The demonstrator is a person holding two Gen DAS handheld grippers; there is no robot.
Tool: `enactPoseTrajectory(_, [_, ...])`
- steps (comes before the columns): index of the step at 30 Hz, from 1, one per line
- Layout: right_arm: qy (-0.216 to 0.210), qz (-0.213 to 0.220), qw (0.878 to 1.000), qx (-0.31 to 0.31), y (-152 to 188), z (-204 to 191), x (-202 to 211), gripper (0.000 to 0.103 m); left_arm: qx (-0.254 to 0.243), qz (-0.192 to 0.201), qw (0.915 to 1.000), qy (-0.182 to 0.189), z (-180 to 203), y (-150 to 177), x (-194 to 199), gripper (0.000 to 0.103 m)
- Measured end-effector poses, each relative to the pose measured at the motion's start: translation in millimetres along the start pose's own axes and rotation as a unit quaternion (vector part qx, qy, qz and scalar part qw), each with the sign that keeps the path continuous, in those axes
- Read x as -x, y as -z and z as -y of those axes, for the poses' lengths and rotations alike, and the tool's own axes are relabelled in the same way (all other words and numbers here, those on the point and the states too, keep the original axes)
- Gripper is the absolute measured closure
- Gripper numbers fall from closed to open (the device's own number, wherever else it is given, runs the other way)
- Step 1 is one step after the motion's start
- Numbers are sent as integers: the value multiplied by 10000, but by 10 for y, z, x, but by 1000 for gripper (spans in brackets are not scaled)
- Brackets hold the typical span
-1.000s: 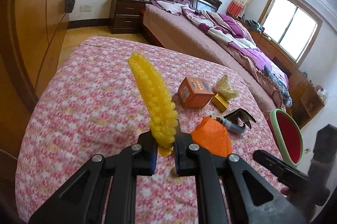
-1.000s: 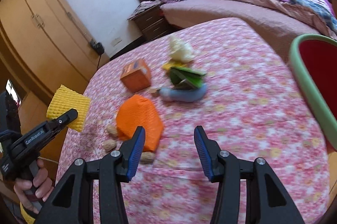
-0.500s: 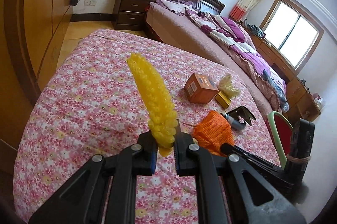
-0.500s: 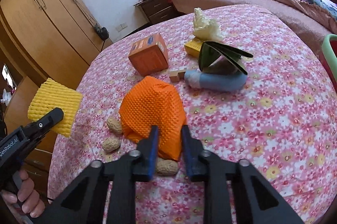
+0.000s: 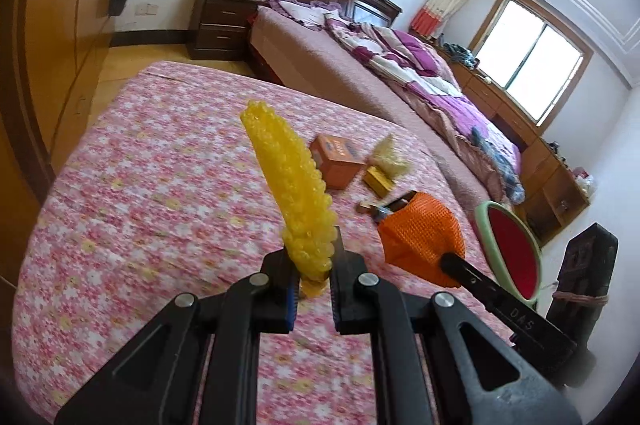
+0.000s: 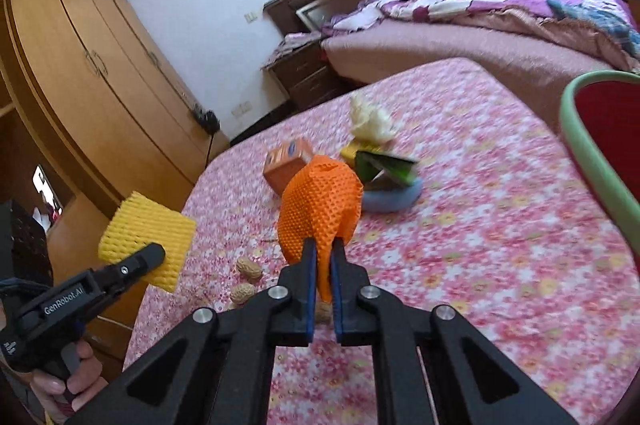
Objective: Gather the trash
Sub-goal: 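Grasp the orange foam fruit net with the right tool while the left tool holds the brush, then carry the orange foam net with the right tool toward the bucket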
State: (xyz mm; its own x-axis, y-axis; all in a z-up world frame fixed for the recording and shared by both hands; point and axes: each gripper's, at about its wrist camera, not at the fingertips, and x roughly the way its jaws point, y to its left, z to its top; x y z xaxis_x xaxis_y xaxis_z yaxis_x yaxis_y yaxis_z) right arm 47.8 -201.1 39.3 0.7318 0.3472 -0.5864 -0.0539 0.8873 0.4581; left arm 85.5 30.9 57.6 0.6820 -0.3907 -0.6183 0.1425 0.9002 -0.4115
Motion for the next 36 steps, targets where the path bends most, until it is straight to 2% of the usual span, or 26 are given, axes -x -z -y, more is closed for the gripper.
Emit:
enactPoseTrajectory(7, [186,421,9987,-198,5,201,466,95,-332,-38,9990,283,321,26,51,91])
enactPoseTrajectory(14, [456,823,9947,-423,-35,411,855,95,-821,-222,9944,631,852,17,-17,91])
enactPoseTrajectory(20, [711,1145,9886,-678,-101,671,1148,95,-1224,-435,9864,1010,1374,16,-154,91])
enactPoseTrajectory(25, [1124,1336,9811,-839,-169,983,1354,95,-1527,-669,9780,1252,1792,75,-317,91])
enactPoseTrajectory(33, [1647,1371,9709,-1070,-223,1520,1497,95,-2035,-759,9655,1436,2414,150,-652,91])
enactPoseTrajectory(36, [1785,1378,9674,-1154,-259,1694,1508,95,-2176,-903,9596,1538,2653,178,-842,91])
